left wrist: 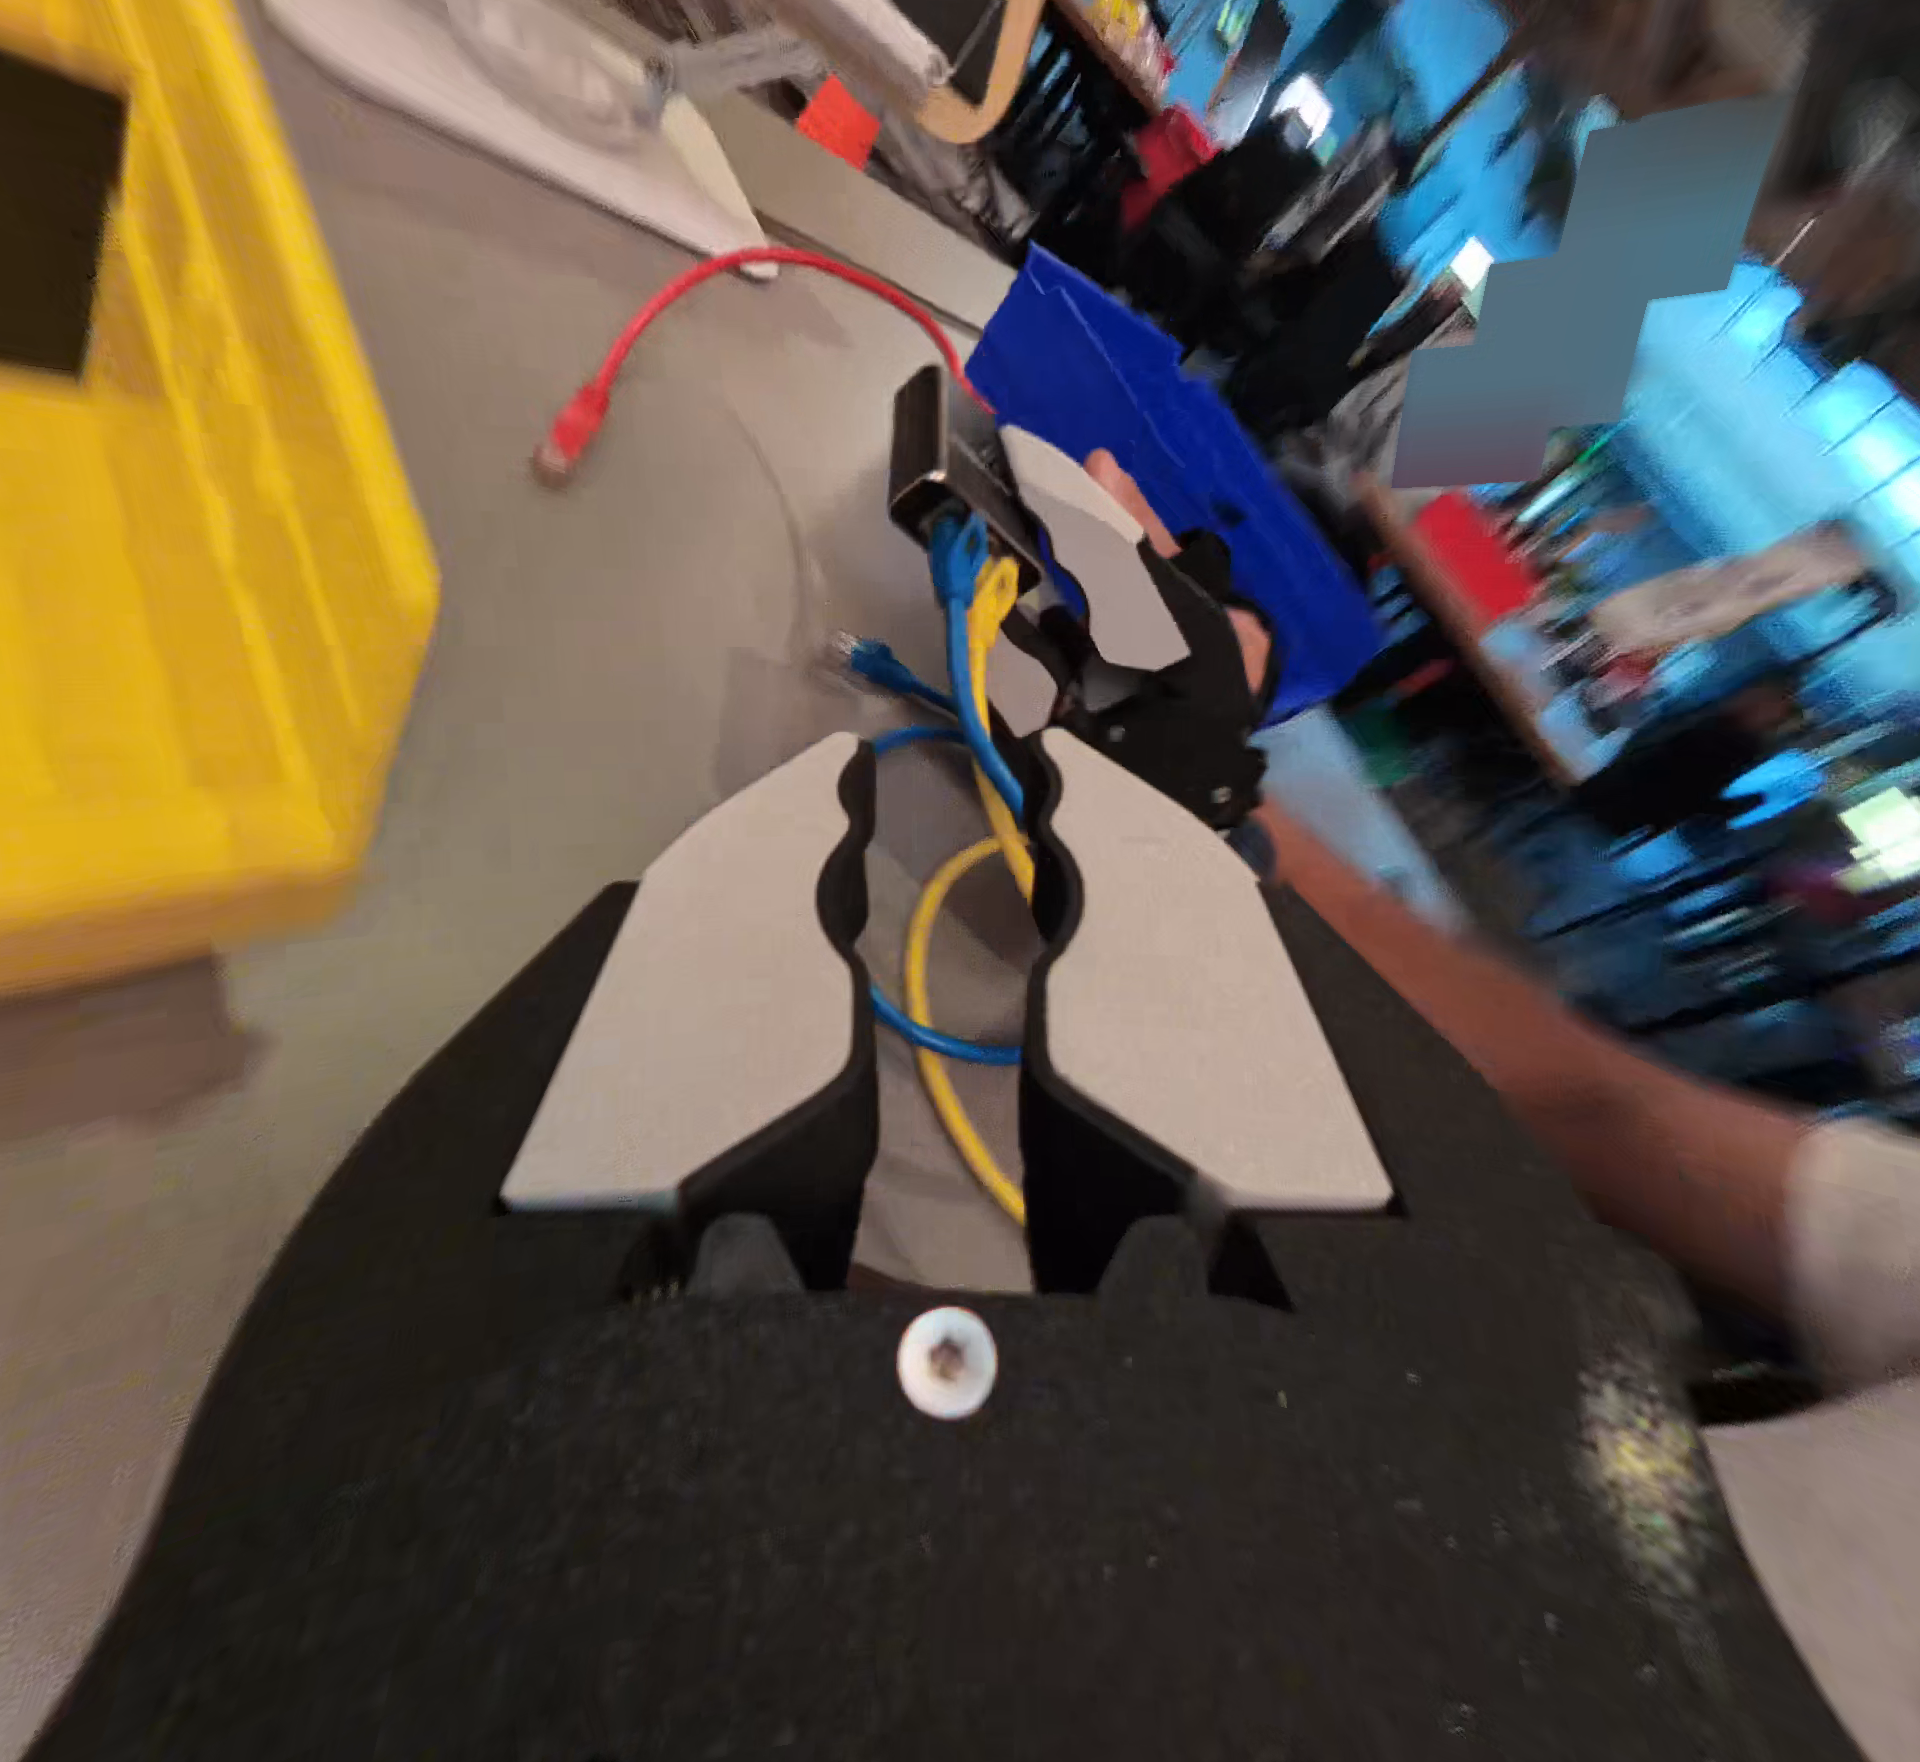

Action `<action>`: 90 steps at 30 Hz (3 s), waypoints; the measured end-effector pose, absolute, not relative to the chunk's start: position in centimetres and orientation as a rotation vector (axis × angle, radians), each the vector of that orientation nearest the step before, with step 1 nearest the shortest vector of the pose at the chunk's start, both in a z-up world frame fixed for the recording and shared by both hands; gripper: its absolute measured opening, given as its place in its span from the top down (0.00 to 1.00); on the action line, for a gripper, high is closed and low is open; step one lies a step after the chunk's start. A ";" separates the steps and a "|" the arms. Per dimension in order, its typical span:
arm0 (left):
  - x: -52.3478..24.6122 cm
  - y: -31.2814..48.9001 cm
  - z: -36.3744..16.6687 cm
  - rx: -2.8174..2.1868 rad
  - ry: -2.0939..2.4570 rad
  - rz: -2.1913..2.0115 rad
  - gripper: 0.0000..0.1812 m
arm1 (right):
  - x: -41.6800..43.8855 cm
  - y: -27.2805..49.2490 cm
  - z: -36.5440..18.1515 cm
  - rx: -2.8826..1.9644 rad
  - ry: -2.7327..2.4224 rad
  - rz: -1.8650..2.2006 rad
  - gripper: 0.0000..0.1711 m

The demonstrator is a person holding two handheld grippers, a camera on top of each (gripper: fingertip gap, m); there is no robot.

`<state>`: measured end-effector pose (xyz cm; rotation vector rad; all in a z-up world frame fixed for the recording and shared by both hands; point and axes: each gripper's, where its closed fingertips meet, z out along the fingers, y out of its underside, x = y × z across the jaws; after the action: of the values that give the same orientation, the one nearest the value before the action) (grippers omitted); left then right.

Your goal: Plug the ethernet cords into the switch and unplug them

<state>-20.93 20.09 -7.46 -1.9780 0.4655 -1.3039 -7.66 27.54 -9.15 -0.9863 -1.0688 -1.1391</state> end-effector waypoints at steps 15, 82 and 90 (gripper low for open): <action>-15.5 19.7 -11.8 -1.955 1.258 -0.230 0.90 | -10.9 26.0 -9.0 -0.897 -1.117 -1.139 0.85; -16.7 21.6 -11.6 -1.755 1.291 -0.120 0.97 | -12.6 24.8 -10.9 -1.612 -0.814 0.346 0.62; -17.0 21.5 -12.8 -1.739 1.329 -0.023 0.97 | -12.7 24.7 -12.0 -1.644 -0.902 0.246 0.62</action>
<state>-16.97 21.50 -12.76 -1.7392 1.3287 -0.0227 -12.72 24.66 -11.98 -1.6437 -0.9022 0.2458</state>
